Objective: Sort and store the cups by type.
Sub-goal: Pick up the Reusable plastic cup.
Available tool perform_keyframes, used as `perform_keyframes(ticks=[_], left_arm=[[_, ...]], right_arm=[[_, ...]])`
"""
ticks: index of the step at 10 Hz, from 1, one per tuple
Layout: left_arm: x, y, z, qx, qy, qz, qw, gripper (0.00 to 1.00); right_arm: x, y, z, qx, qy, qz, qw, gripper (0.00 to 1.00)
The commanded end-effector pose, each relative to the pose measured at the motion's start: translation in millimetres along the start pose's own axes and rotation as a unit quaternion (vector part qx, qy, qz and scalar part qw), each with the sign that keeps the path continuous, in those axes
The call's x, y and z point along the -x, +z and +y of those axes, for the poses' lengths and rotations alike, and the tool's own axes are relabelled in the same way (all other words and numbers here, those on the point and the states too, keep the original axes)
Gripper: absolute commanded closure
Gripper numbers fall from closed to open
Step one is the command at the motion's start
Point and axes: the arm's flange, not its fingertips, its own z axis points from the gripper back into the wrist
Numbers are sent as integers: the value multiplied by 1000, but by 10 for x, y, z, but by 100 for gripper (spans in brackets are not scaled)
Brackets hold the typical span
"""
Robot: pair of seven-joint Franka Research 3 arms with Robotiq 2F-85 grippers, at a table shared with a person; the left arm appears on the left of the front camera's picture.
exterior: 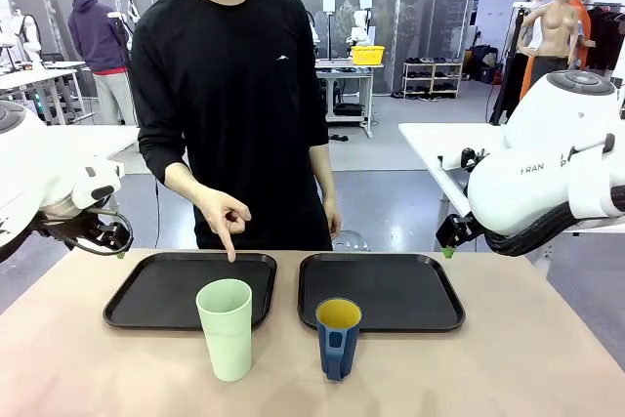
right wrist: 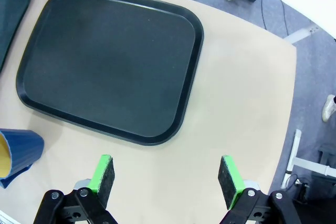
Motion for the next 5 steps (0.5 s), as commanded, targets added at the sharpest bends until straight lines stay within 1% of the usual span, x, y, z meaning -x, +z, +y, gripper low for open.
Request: perform_keyframes(ticks=[1, 5], left_arm=[[0, -1, -16, -2, -2, 1, 1000, 0], [0, -1, -16, -2, -2, 1, 1000, 0]], right_arm=[[6, 3, -13, 0, -1, 0, 1000, 0], [6, 3, -13, 0, -1, 0, 1000, 0]])
